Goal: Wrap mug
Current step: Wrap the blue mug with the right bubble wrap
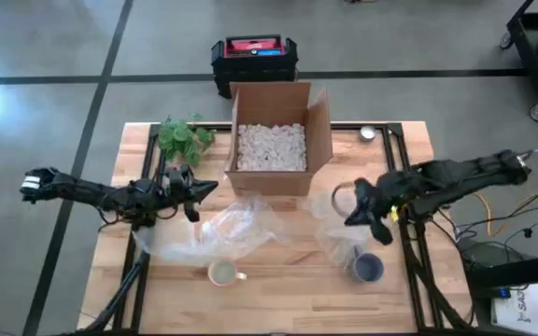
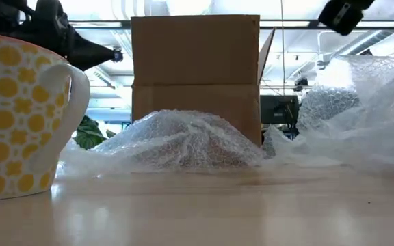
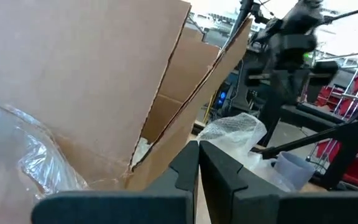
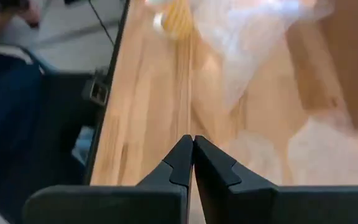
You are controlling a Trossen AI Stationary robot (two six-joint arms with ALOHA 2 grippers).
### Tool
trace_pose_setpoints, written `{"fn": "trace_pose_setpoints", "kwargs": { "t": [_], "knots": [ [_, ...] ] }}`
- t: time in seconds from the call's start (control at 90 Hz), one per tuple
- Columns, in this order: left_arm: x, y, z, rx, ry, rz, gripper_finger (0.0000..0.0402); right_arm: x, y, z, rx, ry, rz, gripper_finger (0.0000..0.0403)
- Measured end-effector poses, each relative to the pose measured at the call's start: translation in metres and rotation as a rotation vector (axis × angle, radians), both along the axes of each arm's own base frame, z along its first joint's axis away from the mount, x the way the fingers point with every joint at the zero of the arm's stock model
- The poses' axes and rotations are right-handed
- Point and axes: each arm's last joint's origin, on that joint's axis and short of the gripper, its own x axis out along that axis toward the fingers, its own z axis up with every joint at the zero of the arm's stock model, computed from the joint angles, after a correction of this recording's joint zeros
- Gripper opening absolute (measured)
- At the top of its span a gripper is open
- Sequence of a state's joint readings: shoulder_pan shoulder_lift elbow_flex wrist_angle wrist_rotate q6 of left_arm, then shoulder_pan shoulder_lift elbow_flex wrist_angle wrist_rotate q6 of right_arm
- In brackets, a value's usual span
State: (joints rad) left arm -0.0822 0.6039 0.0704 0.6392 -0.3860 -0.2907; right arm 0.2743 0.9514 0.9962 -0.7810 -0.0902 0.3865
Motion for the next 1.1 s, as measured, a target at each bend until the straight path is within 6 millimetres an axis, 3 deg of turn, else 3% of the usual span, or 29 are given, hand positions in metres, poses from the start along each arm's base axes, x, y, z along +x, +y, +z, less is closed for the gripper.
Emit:
{"fn": "trace_pose_setpoints", "kwargs": {
  "t": [0.133,0.344,0.689,0.844,0.989,1.1],
  "knots": [
    [0.002,0.0,-0.002,0.002,0.016,0.0,0.0,0.012,0.015,-0.003,-0.203,0.159,-0.037,0.0],
    [0.003,0.0,-0.004,-0.007,0.026,-0.008,0.0,0.044,0.017,-0.013,-0.395,0.337,-0.021,0.0013],
    [0.003,-0.003,-0.002,-0.02,0.006,-0.115,0.0,0.079,0.013,-0.04,-0.513,0.684,0.048,0.0162],
    [0.004,-0.004,-0.004,-0.019,0.02,-0.12,0.0,0.085,0.013,-0.064,-0.557,0.775,0.129,0.02],
    [0.005,-0.004,-0.005,-0.036,0.03,-0.122,0.0,0.091,0.015,-0.087,-0.563,0.862,0.199,0.0193],
    [0.006,-0.004,-0.006,-0.048,0.032,-0.123,0.0,0.096,0.017,-0.097,-0.571,0.877,0.228,0.0137]
  ]
}}
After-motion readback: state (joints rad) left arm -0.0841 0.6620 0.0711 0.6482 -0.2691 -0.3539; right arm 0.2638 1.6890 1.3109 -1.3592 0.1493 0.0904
